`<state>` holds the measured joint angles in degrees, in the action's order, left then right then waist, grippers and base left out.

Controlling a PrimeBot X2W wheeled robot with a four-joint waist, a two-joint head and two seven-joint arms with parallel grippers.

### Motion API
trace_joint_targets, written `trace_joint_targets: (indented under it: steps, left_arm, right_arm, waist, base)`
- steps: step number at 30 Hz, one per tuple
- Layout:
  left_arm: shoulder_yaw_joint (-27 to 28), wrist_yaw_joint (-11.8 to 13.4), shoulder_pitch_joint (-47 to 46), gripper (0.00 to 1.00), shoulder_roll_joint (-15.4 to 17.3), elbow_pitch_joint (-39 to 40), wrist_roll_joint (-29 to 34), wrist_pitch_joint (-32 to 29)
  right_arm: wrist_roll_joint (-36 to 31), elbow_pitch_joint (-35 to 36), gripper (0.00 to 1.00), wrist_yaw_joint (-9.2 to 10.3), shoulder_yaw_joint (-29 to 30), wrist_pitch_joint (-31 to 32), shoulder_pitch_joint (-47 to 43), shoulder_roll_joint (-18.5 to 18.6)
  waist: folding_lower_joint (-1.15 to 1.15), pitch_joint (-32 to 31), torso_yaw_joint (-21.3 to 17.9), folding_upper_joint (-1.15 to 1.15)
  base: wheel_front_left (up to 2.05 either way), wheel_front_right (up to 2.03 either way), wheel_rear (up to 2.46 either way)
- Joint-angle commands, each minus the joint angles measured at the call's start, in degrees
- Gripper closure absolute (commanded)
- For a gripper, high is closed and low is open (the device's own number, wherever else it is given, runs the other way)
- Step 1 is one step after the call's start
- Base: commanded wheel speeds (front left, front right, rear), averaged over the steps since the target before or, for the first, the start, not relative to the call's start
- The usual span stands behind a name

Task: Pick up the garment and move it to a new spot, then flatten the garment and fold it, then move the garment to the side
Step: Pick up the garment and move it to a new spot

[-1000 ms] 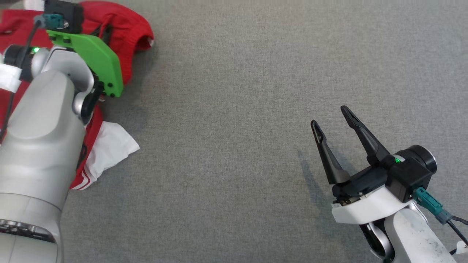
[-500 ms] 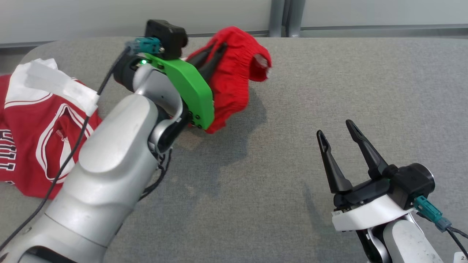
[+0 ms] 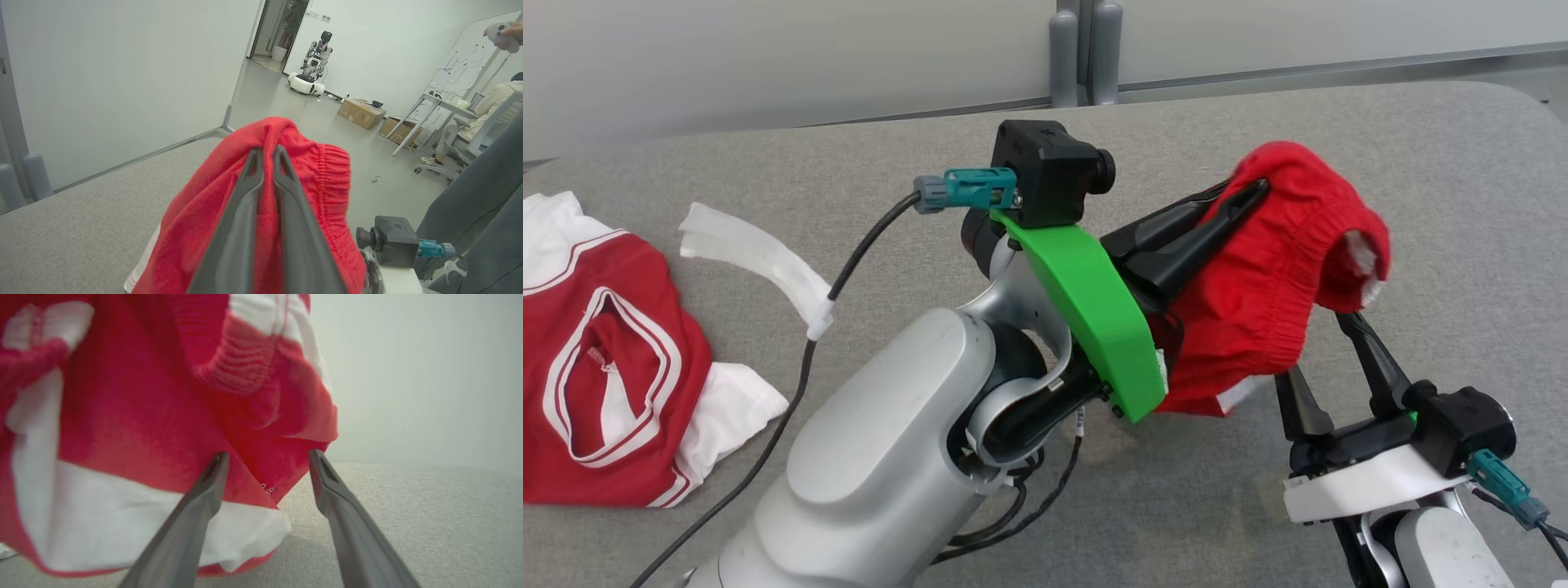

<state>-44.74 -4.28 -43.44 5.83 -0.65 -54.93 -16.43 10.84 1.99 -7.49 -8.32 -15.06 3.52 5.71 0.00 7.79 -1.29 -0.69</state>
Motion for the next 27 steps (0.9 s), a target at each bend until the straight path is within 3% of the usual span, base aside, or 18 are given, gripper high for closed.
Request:
trace_joint_targets:
  steps: [1,3,9,15,19,22,23,26,27]
  left_arm:
    - [0.5,0.8,1.0,1.00,-0.4,2.5,-1.2,0.3]
    - [1.4,1.0,2.4,1.00,-0.4,3.1,-2.8,1.0]
    - [1.8,-3.0,6.2,1.00,3.6,0.7,-9.5,4.0]
    - [-2.4,-3.3,11.0,1.00,13.3,-1.0,-17.9,5.0]
    - [-3.4,-3.3,13.6,1.00,17.7,-4.6,-21.5,8.1]
    - [-5.2,-3.3,14.7,0.81,19.7,-7.6,-22.3,9.5]
    - [-5.8,-3.3,14.8,0.64,20.0,-8.6,-22.2,10.1]
    - [-7.7,-3.3,15.1,0.27,20.9,-11.7,-22.0,12.0]
    - [-8.1,-3.3,15.0,0.04,21.2,-13.1,-21.1,13.1]
  right_arm:
    - [-0.2,-0.1,0.00,-0.01,0.7,-0.2,-0.7,-0.1]
    - [-0.1,-0.4,0.00,-0.01,1.2,-0.2,-0.9,-0.2]
    - [-0.1,-1.9,0.00,-0.01,0.8,-0.2,-1.4,-0.2]
    - [0.2,-3.9,0.00,-0.01,0.7,-0.2,-2.2,-0.2]
    - [0.1,-4.7,0.00,-0.01,0.5,-0.2,-2.6,0.1]
    - [0.1,-5.1,0.00,-0.01,0.3,-0.2,-2.8,0.4]
    - [0.2,-5.2,0.00,-0.01,0.2,-0.2,-2.8,0.5]
    - [0.1,-5.5,0.00,-0.01,0.0,-0.2,-2.7,0.9]
    - [0.1,-5.5,0.00,-0.01,-0.1,-0.2,-2.6,1.0]
  waist:
    - [0.00,-0.3,-0.9,0.69]
    - [0.00,-0.2,-1.3,0.69]
    - [0.00,0.1,-1.8,0.69]
    - [0.00,0.3,-1.2,0.69]
    - [0.00,0.2,-0.1,0.69]
    - [0.00,0.1,1.1,0.69]
    - [0.00,0.0,1.5,0.69]
    - [0.00,-0.1,2.4,0.69]
    - [0.00,-0.2,2.6,0.69]
  base:
    - [0.00,0.00,0.00]
    - [0.00,0.00,0.00]
    - [0.00,0.00,0.00]
    - [0.00,0.00,0.00]
    - [0.00,0.00,0.00]
    - [0.00,0.00,0.00]
    - [0.00,0.00,0.00]
    - [0.00,0.00,0.00]
    - [0.00,0.00,0.00]
